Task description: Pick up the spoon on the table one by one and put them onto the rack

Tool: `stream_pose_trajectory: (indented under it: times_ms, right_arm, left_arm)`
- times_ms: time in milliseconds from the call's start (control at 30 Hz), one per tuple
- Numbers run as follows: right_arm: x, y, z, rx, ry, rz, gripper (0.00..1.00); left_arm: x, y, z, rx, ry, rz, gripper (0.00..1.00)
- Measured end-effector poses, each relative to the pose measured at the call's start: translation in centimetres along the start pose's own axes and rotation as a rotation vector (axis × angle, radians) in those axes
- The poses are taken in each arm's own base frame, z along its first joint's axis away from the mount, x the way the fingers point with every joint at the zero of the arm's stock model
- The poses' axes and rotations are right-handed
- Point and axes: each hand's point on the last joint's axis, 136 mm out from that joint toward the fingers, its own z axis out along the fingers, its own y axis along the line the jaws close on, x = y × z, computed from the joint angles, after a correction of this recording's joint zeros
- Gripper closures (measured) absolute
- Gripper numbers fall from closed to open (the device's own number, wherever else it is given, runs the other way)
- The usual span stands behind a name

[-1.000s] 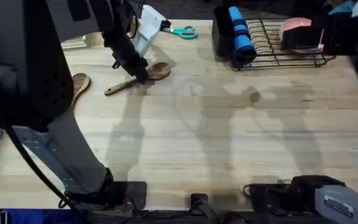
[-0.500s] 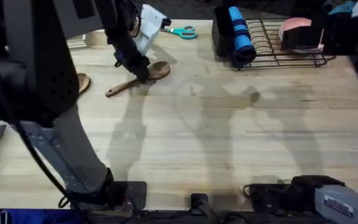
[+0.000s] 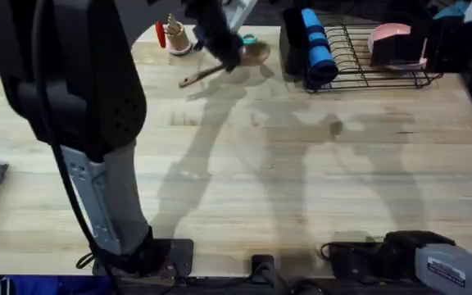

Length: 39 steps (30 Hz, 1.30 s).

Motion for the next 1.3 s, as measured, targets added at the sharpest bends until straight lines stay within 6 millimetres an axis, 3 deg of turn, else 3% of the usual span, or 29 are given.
stream_pose_trajectory:
  times_ms: [133,200,567,800,1000,1167,1300]
  right_arm:
    - [0.0,0.0,0.0,0.0,0.0,0.0,0.005]
    - [0.0,0.0,0.0,0.0,0.0,0.0,0.005]
    - [0.0,0.0,0.0,0.0,0.0,0.0,0.005]
    - [-0.1,0.0,0.0,0.0,-0.003,0.0,0.005]
    - [-0.1,0.0,0.0,0.0,-0.006,0.0,0.005]
    - [-0.2,0.0,0.0,0.0,-0.006,0.0,0.005]
    - [-0.2,0.0,0.0,0.0,-0.006,0.0,0.005]
  left_arm:
    - [-3.2,0.3,-2.3,-0.026,-0.089,0.002,0.959]
    - [-8.8,0.3,-6.5,-0.033,-0.284,0.004,0.959]
    - [-17.0,-1.0,-11.7,0.078,-0.691,0.077,0.961]
    - [-20.5,-2.8,-14.7,0.148,-0.871,0.111,0.958]
    - [-23.2,-5.7,-16.9,0.17,-0.989,0.185,0.956]
    - [-24.8,-7.9,-18.3,0.181,-1.062,0.241,0.956]
    - [-25.6,-8.5,-19.1,0.188,-1.113,0.261,0.956]
